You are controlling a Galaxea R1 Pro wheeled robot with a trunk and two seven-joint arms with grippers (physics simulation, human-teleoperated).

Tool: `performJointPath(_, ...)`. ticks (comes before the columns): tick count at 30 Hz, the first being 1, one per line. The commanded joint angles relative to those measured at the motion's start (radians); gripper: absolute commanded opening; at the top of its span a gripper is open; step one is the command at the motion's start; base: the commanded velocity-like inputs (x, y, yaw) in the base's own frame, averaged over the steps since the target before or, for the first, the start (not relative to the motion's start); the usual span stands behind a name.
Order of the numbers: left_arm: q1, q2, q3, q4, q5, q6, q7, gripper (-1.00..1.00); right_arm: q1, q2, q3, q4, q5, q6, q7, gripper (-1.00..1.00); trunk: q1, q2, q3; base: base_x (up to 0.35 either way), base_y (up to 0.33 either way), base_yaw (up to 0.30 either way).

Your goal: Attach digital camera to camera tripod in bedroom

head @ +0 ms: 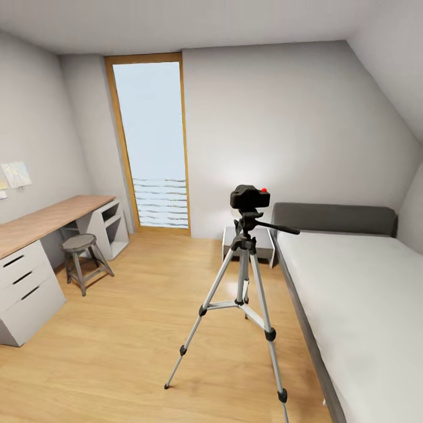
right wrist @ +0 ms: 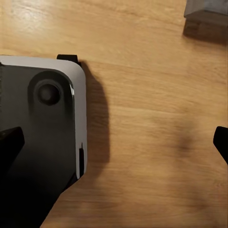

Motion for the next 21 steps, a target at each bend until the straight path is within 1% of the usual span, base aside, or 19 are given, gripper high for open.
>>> performJointPath(1,-0.001,0.000,-0.008,-0.001,0.009,-0.002,0.002,1.00,-0.002,0.000,-0.004,0.003,0.007,-0.006,0.002,1.00,0.001,-0.002,0.000,0.000,0.000,0.000)
performJointPath(16,-0.001,0.000,-0.010,-0.003,0.007,-0.002,0.000,1.00,-0.001,0.000,-0.004,0.003,0.015,-0.011,0.003,1.00,0.001,-0.002,0.024,0.000,0.000,0.000)
performJointPath(21,-0.001,0.000,-0.010,-0.003,0.005,-0.002,0.000,1.00,-0.001,0.000,-0.004,0.003,0.014,-0.035,0.003,1.00,0.001,-0.002,0.032,0.000,0.000,0.000)
